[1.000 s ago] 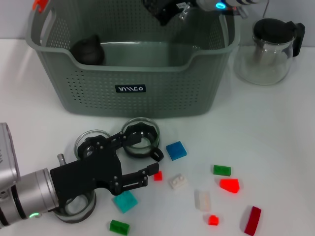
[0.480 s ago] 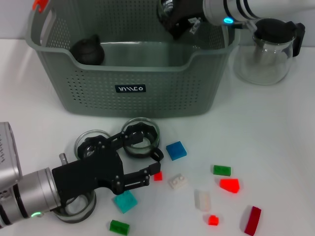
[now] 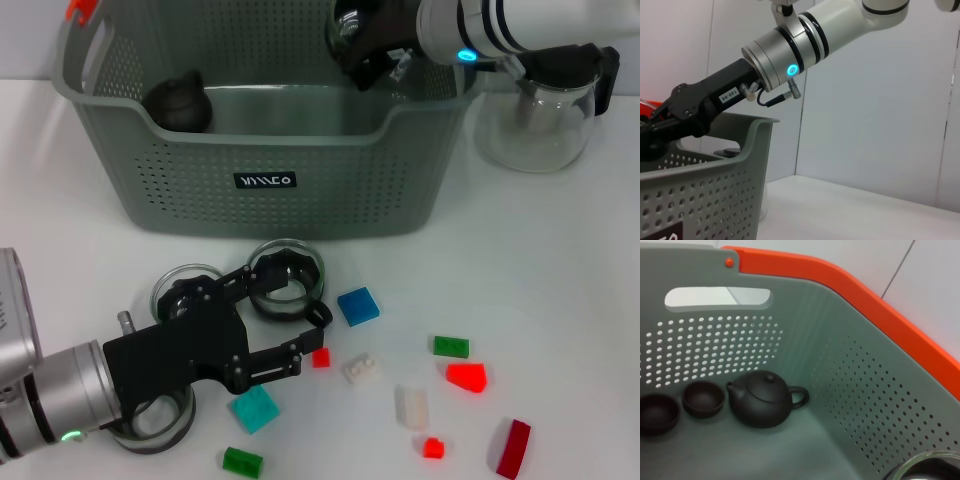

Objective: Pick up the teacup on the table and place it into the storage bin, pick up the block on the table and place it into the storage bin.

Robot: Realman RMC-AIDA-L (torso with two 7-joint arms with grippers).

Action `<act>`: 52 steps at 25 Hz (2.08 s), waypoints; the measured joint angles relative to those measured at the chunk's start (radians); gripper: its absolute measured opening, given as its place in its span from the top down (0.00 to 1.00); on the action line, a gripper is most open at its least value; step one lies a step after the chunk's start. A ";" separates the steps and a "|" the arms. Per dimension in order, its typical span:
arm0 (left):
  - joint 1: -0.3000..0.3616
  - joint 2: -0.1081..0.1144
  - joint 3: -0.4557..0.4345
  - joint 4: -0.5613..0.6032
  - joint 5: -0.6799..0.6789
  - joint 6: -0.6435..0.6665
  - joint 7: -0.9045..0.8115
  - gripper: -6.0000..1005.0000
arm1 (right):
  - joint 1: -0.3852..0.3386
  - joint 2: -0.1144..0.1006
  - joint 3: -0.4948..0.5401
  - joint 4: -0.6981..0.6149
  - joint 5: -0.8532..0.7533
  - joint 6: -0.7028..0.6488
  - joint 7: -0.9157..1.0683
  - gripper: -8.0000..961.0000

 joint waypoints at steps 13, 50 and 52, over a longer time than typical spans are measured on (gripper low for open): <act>0.003 0.000 0.000 0.000 0.000 -0.002 0.000 0.26 | -0.025 0.006 0.008 -0.009 0.002 0.006 0.011 0.93; 0.020 0.002 -0.021 0.007 -0.001 0.009 0.000 0.27 | -0.349 0.005 0.011 -0.581 0.379 -0.293 -0.051 0.36; 0.022 0.002 -0.027 0.008 0.001 0.011 0.000 0.27 | -0.418 0.004 0.017 -0.649 0.505 -0.372 -0.102 0.36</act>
